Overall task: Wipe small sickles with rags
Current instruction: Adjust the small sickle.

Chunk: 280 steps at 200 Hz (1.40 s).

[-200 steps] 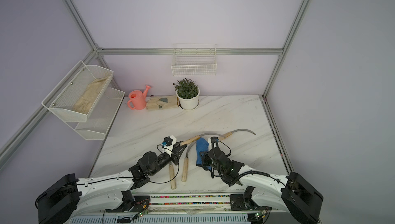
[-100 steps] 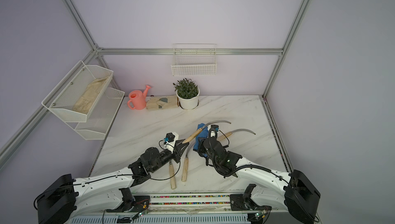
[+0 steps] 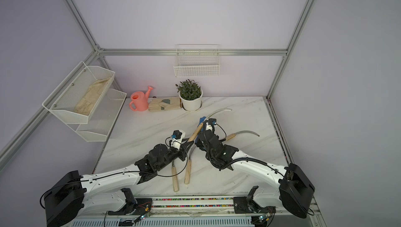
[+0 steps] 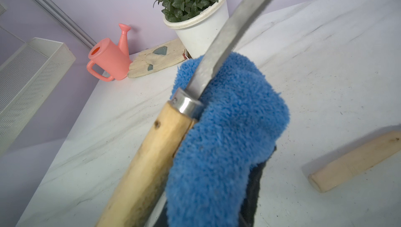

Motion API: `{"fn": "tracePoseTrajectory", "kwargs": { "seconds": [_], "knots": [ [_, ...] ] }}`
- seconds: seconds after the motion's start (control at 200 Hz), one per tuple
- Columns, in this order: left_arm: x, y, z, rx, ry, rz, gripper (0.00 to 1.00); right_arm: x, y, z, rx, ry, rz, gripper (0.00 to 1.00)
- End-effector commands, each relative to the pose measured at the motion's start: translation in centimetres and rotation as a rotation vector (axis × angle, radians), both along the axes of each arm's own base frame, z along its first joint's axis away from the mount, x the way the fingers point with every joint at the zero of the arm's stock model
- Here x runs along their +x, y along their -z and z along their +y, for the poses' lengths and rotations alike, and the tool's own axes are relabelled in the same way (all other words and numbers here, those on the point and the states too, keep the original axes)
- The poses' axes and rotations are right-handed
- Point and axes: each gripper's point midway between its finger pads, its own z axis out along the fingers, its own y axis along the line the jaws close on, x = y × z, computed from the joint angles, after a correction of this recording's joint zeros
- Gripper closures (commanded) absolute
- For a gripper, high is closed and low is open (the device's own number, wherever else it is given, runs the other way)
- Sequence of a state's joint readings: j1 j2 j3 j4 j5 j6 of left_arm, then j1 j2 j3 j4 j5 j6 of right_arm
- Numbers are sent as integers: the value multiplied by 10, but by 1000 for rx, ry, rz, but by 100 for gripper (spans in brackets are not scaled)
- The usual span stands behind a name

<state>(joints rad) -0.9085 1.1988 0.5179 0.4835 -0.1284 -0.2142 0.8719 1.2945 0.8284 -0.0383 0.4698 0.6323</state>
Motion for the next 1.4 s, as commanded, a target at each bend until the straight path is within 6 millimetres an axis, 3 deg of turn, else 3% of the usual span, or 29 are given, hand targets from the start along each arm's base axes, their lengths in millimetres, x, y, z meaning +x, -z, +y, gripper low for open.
{"fn": "tracePoseTrajectory", "kwargs": {
  "seconds": [0.0, 0.27, 0.74, 0.865, 0.885, 1.01, 1.19, 1.395],
  "knots": [
    [-14, -4, -25, 29, 131, 10, 100, 6, -35, 16, 58, -47, -95, 100],
    [-9, 10, -38, 89, 162, 77, 100, 10, -45, 12, 8, -41, -163, 100],
    [-3, 15, -42, -32, 258, 220, 100, 11, -38, 45, 57, -190, -241, 100],
    [-6, 13, -44, -36, 285, 219, 100, 10, -47, 52, 80, -219, -266, 100],
    [-6, 13, -44, -37, 288, 220, 100, 11, -38, 55, 67, -229, -252, 100],
    [-8, 13, -46, -38, 308, 223, 100, 13, -36, 63, 72, -253, -247, 100],
    [-5, 10, -38, -52, 279, 229, 100, 14, -22, 54, 52, -215, -217, 100],
    [-7, 11, -42, -59, 328, 225, 100, 2, -25, 57, 107, -275, -221, 100]
  ]
}}
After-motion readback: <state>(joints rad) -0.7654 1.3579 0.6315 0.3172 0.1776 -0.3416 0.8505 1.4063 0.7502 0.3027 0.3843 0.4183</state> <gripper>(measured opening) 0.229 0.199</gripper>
